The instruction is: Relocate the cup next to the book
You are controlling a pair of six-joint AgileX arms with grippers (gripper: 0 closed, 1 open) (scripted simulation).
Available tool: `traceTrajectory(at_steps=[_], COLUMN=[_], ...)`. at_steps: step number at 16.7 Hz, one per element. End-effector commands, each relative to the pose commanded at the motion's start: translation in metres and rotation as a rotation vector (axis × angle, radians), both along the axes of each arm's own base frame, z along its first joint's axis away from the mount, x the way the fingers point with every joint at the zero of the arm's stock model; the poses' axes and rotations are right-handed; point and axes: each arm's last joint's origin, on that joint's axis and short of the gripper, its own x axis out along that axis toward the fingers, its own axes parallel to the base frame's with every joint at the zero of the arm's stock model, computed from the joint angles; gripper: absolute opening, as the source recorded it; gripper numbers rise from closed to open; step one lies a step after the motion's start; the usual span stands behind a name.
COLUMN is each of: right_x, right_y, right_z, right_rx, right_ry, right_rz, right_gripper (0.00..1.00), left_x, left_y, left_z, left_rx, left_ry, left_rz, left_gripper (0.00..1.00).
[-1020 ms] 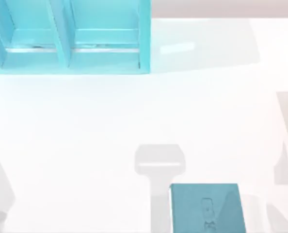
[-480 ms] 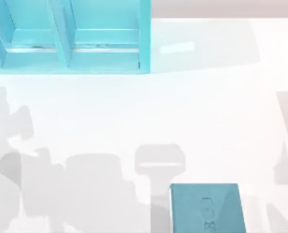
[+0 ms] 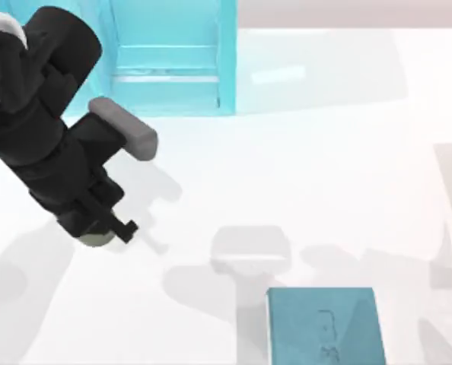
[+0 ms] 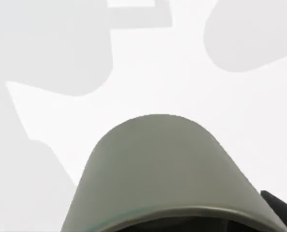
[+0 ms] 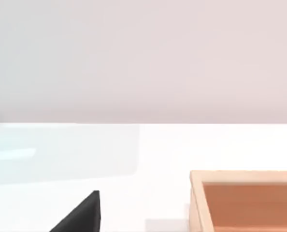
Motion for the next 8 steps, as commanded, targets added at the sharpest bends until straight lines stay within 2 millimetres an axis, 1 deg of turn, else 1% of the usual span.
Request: traceTrajectory(at_steps=[2, 4, 6, 8], right_x=[0.0, 0.0, 0.0, 0.0], right_y=[0.0, 0.0, 0.0, 0.0], right_z=[0.0, 0.0, 0.0, 0.0], right_rx=[0.0, 0.0, 0.0, 0.0], right_ry=[0.0, 0.0, 0.0, 0.0], right_rz=[0.0, 0.0, 0.0, 0.0], right_gripper=[1.0, 1.0, 1.0, 1.0], left_x=[-0.019, -0.041, -0.066, -0.091], left_y=[-0.038, -0.072, -0.1, -0.123], left_z=[0.004, 0.007, 0.009, 0.011], left_rx=[-0.005, 0.005, 0.027, 0.052], left_ry=[0.057, 0.108, 0.144, 0.165], left_rz=[0.111, 0.224, 0.335, 0.444], left_gripper=[0.0, 0.0, 0.0, 0.0])
